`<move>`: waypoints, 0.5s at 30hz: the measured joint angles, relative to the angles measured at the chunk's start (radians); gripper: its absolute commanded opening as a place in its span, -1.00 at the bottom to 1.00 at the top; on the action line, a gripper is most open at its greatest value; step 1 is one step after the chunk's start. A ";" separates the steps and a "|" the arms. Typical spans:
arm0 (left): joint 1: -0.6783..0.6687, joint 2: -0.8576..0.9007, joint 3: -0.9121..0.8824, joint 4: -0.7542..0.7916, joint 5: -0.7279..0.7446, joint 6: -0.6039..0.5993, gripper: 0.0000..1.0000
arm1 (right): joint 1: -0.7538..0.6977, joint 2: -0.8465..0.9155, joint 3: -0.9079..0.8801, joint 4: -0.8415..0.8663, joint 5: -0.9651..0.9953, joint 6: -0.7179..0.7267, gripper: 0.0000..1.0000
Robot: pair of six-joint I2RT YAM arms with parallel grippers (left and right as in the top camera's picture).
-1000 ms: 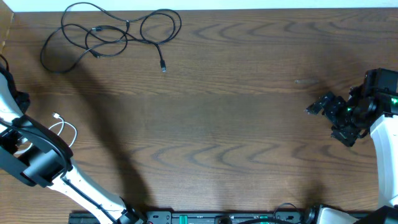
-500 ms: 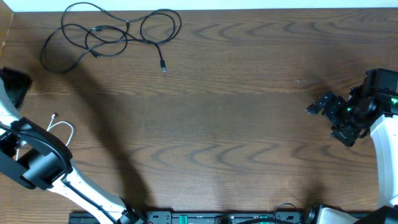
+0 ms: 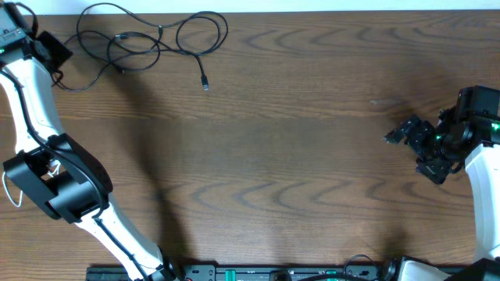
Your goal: Untangle cables
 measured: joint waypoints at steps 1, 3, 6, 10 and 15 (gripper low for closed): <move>0.001 0.005 0.000 0.024 -0.016 0.001 0.15 | 0.000 0.000 0.000 -0.003 0.000 0.000 0.98; 0.006 0.021 0.000 0.062 -0.040 0.002 0.15 | 0.000 0.000 0.000 -0.011 0.000 0.000 0.98; 0.016 0.072 0.000 0.114 -0.067 0.003 0.15 | 0.000 0.000 0.000 -0.021 0.000 0.000 0.99; 0.027 0.162 0.000 0.161 -0.077 0.003 0.15 | 0.000 0.000 0.000 -0.034 0.000 0.005 0.98; 0.036 0.252 0.000 0.212 -0.085 0.003 0.15 | 0.000 0.000 0.000 -0.057 0.000 0.016 0.98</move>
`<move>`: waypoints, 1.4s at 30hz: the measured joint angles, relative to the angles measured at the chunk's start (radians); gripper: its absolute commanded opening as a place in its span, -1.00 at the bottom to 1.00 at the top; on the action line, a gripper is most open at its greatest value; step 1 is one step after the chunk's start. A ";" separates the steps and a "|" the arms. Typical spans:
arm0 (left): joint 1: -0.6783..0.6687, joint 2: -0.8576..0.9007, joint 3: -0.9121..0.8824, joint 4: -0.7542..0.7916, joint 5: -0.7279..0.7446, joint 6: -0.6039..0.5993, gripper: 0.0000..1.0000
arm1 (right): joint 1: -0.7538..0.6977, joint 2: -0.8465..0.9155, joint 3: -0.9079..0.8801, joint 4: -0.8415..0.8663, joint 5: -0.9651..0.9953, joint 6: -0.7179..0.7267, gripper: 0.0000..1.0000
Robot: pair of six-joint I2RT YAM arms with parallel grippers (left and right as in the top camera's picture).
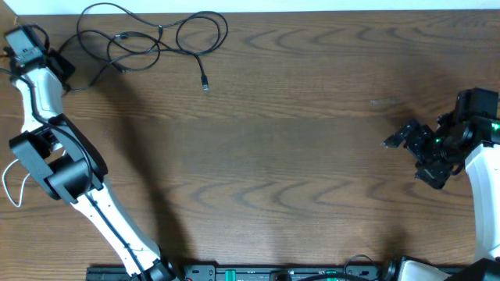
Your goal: Untangle cables
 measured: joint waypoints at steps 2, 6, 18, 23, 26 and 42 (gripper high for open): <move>0.005 0.013 0.000 0.017 -0.002 0.000 0.15 | 0.000 0.000 0.000 -0.001 0.000 0.000 0.98; 0.011 0.017 0.000 0.034 -0.002 0.000 0.14 | 0.000 0.000 0.000 -0.001 0.000 0.000 0.99; 0.019 0.109 0.000 0.060 0.008 0.003 -0.15 | 0.000 0.000 0.000 -0.018 0.003 0.001 0.99; 0.019 0.109 0.000 0.072 0.016 0.015 -0.81 | 0.000 0.000 0.000 -0.020 0.004 0.001 0.99; 0.019 0.109 0.000 0.071 0.017 0.016 -0.85 | 0.000 0.000 0.000 -0.024 0.004 0.001 0.98; -0.003 -0.260 -0.014 -0.030 0.027 0.015 -0.85 | 0.000 0.000 0.000 -0.029 0.004 -0.001 0.99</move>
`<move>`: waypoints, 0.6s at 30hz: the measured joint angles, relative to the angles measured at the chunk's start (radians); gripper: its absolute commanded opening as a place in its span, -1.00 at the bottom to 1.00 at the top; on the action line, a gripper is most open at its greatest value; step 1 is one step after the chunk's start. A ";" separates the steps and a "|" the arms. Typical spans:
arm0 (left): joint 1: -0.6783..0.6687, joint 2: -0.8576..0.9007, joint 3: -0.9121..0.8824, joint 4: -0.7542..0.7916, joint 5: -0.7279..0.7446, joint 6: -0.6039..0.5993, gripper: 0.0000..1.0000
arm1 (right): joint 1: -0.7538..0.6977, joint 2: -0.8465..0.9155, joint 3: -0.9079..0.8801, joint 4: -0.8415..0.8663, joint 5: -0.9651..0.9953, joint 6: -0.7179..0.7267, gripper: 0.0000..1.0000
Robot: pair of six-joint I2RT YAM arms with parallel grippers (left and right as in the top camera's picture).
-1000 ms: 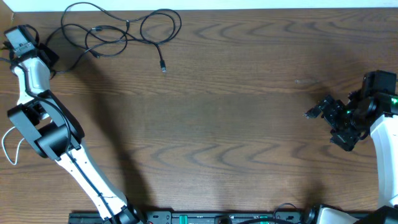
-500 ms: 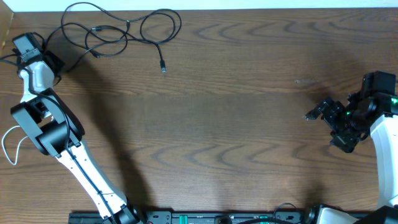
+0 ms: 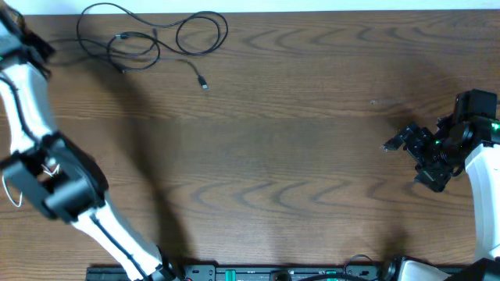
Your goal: Untangle cables
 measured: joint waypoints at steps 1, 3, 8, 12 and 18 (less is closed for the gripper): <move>-0.007 -0.043 0.000 0.001 0.011 0.000 -0.85 | 0.000 0.000 0.000 0.000 0.000 0.000 0.98; -0.029 -0.145 0.001 0.016 0.046 0.000 -0.85 | 0.000 0.000 0.000 0.000 0.000 -0.003 0.98; -0.109 -0.309 0.008 0.074 0.190 0.000 -0.85 | 0.000 0.000 0.000 0.000 0.000 -0.003 0.99; -0.184 -0.367 0.008 0.083 0.279 0.000 -0.85 | 0.000 0.000 0.000 0.000 0.000 -0.003 0.99; -0.308 -0.439 0.007 0.017 0.334 0.000 -0.85 | 0.000 0.000 0.000 -0.002 0.000 -0.003 0.98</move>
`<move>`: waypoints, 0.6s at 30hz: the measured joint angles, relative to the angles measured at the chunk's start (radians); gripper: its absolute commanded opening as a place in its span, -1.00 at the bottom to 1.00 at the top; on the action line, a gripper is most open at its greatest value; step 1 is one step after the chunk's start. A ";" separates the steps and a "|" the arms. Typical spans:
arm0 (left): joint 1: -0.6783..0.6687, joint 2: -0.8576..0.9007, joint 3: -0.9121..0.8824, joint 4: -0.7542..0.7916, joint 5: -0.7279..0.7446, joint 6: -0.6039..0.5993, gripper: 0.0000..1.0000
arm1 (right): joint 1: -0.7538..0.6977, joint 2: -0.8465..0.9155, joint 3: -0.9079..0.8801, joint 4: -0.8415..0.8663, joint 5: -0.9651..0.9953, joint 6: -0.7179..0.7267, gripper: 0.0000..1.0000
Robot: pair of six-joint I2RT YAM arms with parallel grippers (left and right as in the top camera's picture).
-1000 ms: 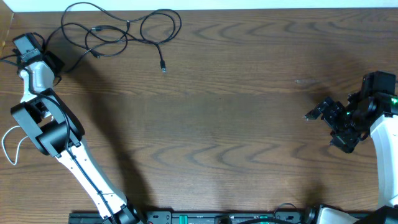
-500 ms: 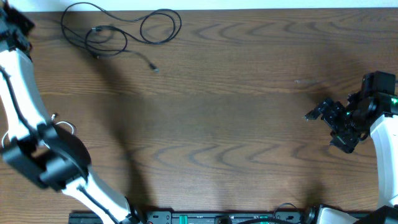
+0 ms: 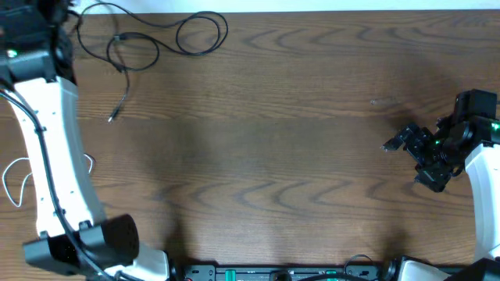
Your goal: Untangle cables
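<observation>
A thin black cable [image 3: 201, 33] lies in loose loops along the table's far edge. One loop is at the right, a smaller one [image 3: 133, 51] to its left. A free plug end [image 3: 112, 117] trails down toward the near left. From the loops a strand runs up and left into my left gripper [image 3: 62, 16] at the far left corner. That gripper is dark and partly cut off by the frame, and seems shut on the strand. My right gripper [image 3: 396, 136] hovers open at the right side, far from the cable.
The left arm's white link [image 3: 55, 140] stretches along the table's left side, its base joint [image 3: 86, 242] at the near left. A thin white wire loop [image 3: 9, 183] hangs beside it. The wooden table [image 3: 273, 156] runs between the two arms.
The left arm has swung so its gripper sits further right at the far corner. The plug that lay right of the loops now lies below and left of them. The right arm is unchanged.
The left gripper first sat by the cable's low left loop, with the plug right of the tangle. It then closed in on that loop, and later stood at the far left corner with the loop gone. Now the plug has shifted left. The right gripper barely moved.
</observation>
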 measured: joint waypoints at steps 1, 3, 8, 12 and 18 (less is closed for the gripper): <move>-0.016 -0.015 0.000 -0.017 0.004 0.000 -0.85 | 0.000 0.000 0.000 -0.001 0.000 -0.001 0.98; -0.036 -0.048 0.000 -0.052 0.011 0.000 -0.85 | 0.000 0.000 0.000 -0.002 0.000 -0.012 0.98; -0.037 -0.114 0.000 -0.183 0.041 0.000 -0.85 | 0.000 0.000 0.000 -0.002 0.000 -0.030 0.99; -0.031 -0.132 0.000 -0.333 0.053 0.000 -0.85 | 0.000 0.000 0.000 -0.002 0.000 -0.038 0.99; 0.006 -0.086 0.000 -0.517 0.055 0.000 -0.85 | 0.000 0.000 0.000 0.001 0.000 -0.041 0.99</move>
